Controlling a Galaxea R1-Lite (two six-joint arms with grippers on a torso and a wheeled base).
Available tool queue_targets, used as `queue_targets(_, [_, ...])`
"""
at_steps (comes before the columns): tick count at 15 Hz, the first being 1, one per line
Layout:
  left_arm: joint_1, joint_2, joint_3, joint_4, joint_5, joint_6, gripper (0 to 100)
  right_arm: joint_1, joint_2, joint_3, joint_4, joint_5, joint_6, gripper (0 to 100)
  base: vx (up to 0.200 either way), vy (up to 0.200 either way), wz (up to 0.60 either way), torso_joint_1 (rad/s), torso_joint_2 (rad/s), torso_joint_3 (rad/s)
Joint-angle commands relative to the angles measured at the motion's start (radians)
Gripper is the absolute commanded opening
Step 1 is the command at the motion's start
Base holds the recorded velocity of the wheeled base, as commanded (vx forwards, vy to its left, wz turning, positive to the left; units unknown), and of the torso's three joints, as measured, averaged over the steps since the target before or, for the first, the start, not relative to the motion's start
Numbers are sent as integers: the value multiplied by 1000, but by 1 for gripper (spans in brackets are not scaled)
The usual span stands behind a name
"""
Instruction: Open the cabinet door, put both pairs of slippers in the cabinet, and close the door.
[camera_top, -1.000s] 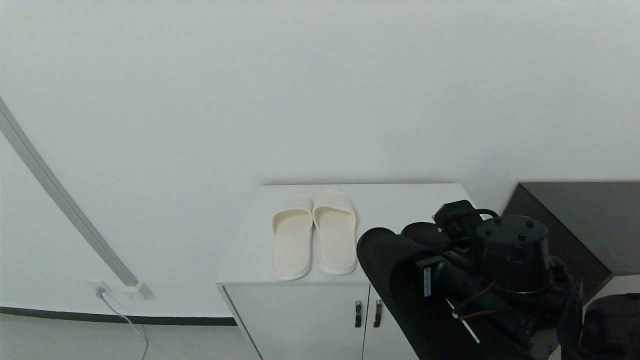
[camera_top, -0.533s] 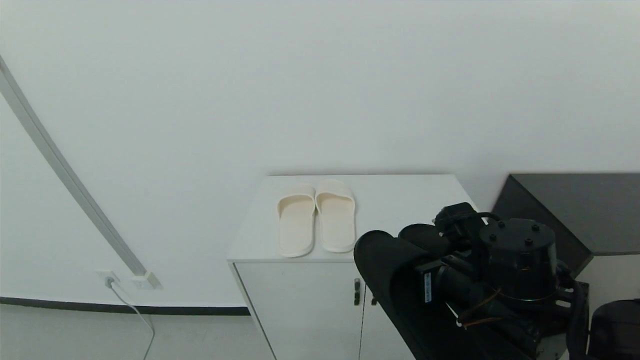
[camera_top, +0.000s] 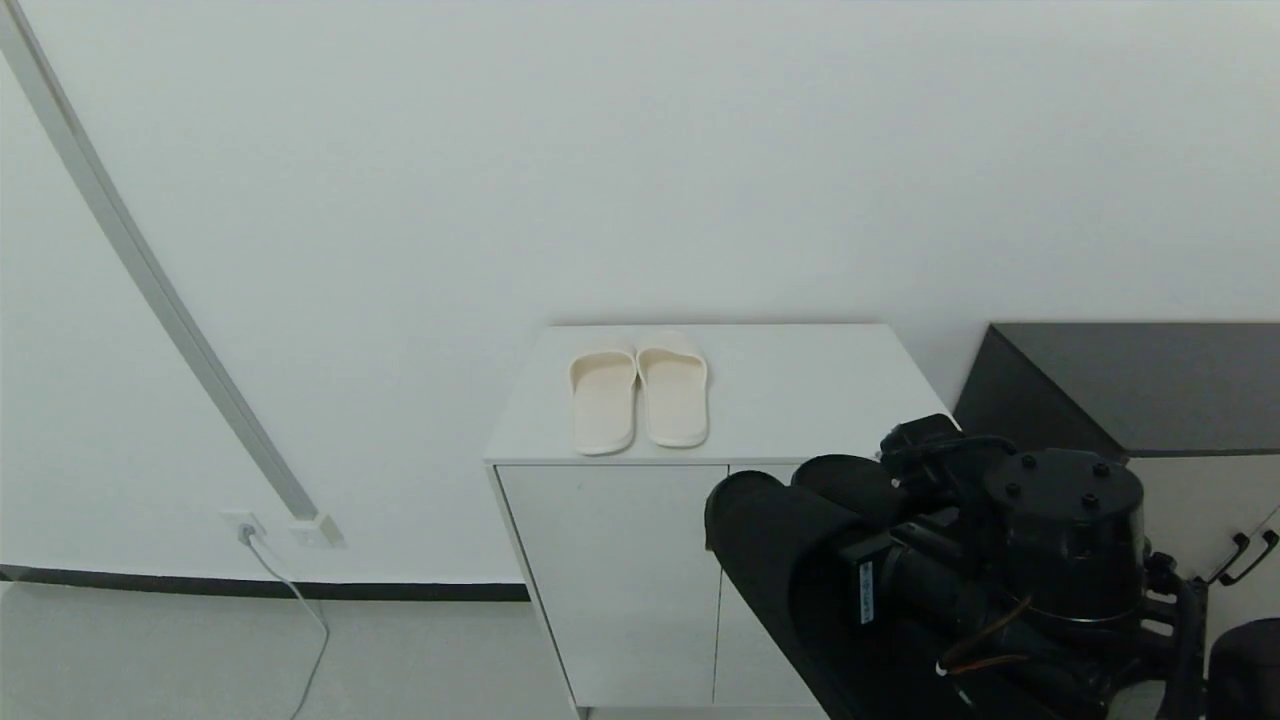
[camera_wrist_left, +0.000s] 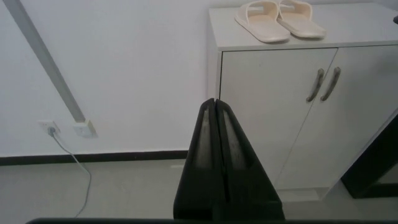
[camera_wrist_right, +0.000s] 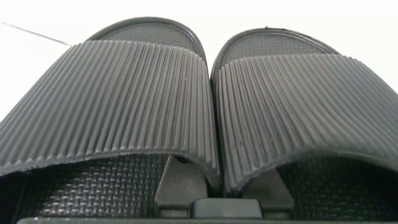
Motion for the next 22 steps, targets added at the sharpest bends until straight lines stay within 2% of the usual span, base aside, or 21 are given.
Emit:
queue_targets(1, [0,2,0,0,0,0,0,-1,-8,24,-10,9,-2,0,0,0,0,0,0,0])
queue_targets(13, [0,2,0,0,-1,-8,0,7,1,39,-22,23,-13,0,0,0,0,0,0,0])
queue_targets(14, [0,2,0,0,-3,-8,100,8,14,41,-22,29,-13,0,0,0,0,0,0,0])
queue_targets(22, [0,2,0,-2,-3,-12,100,11,23,64,-50,31,-15,0,0,0,0,-141,317,177])
